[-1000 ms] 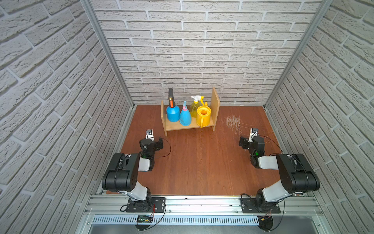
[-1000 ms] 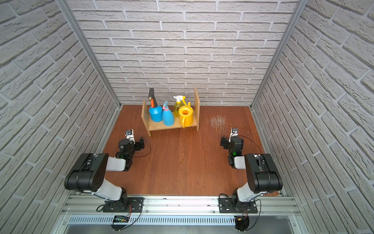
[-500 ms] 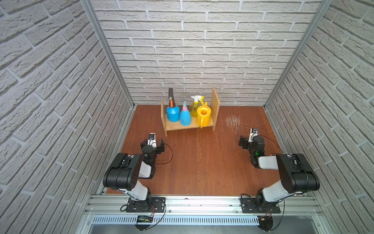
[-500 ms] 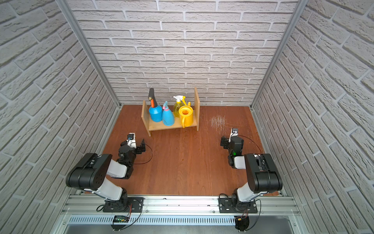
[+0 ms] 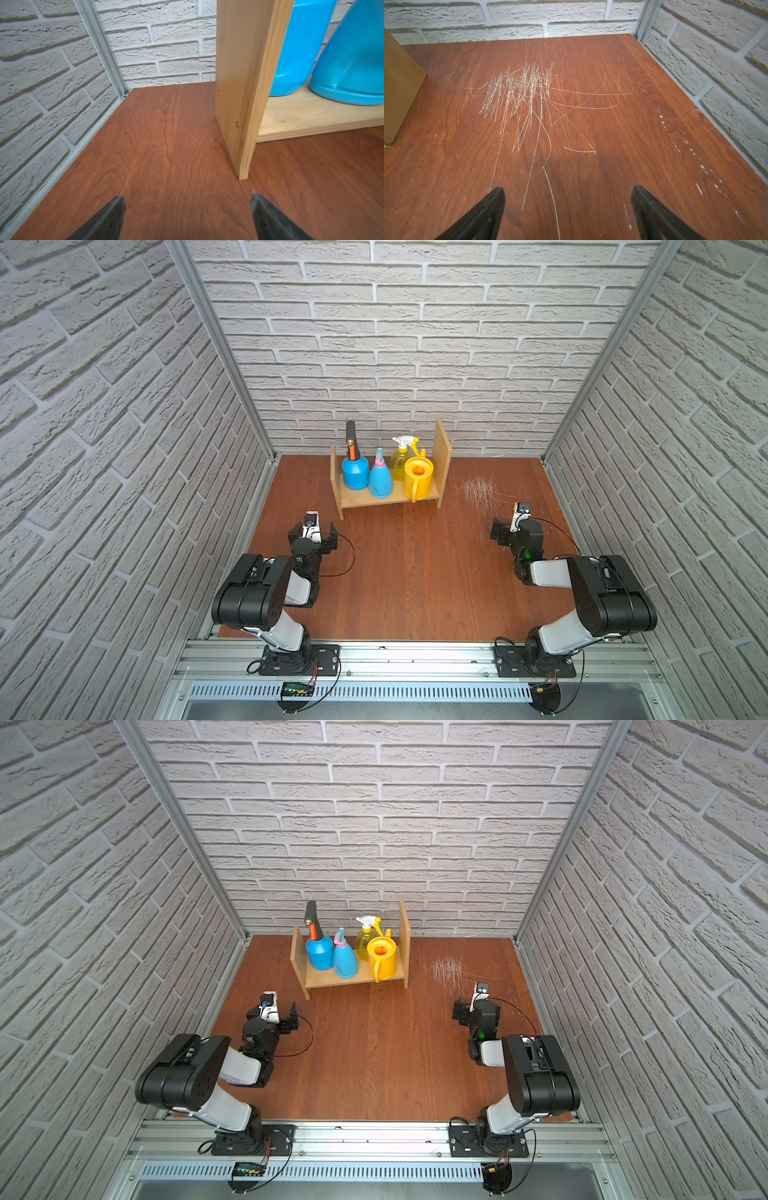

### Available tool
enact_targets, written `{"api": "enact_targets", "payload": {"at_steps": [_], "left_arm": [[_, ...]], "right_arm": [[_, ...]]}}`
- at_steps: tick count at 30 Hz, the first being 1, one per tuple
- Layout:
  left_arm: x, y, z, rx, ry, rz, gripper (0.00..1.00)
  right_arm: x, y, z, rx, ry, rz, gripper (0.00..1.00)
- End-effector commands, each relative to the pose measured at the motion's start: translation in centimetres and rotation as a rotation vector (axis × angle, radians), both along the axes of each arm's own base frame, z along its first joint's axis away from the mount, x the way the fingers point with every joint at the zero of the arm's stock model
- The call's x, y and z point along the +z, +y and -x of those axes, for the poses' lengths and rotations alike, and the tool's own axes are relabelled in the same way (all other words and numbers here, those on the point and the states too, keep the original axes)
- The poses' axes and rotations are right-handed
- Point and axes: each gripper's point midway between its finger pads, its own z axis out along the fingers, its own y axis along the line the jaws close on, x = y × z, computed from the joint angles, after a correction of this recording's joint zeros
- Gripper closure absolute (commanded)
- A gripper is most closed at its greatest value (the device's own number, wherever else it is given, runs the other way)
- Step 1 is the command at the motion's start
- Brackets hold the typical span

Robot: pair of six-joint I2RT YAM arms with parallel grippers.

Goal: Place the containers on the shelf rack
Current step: Reset both arms

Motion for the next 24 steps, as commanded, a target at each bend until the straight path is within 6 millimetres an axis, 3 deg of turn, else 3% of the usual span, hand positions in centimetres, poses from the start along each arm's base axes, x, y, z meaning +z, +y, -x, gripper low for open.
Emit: {"api": "enact_targets", "payload": {"at_steps": [1,24], "left_arm": [[0.79,0.04,0.08,0.004,-0.039,-0.009,0.02],[0.66,-0.13,0.11,-0.005,-0.039,-0.010,0.02]], "right_arm": [[1.98,-0.21,-0.72,-0.013,-0.066,-0.008,0.01],[1.98,-0.30,-0.71,-0.015,-0.066,-0.007,0.01]]}}
